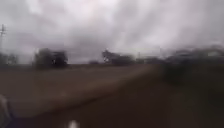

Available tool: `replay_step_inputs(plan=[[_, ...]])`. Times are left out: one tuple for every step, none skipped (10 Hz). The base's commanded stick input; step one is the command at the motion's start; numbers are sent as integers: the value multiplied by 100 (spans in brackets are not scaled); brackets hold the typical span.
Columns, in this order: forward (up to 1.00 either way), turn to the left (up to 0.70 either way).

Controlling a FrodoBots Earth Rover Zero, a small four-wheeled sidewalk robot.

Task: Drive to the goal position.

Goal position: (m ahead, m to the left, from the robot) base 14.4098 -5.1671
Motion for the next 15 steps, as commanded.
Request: replay_step_inputs(plan=[[70, -35], [70, -35], [70, -35], [70, -35], [70, -35], [70, -35], [70, -35], [70, -35], [70, -35], [70, -33], [70, 0], [70, 0], [70, 0], [70, 0], [70, 0]])
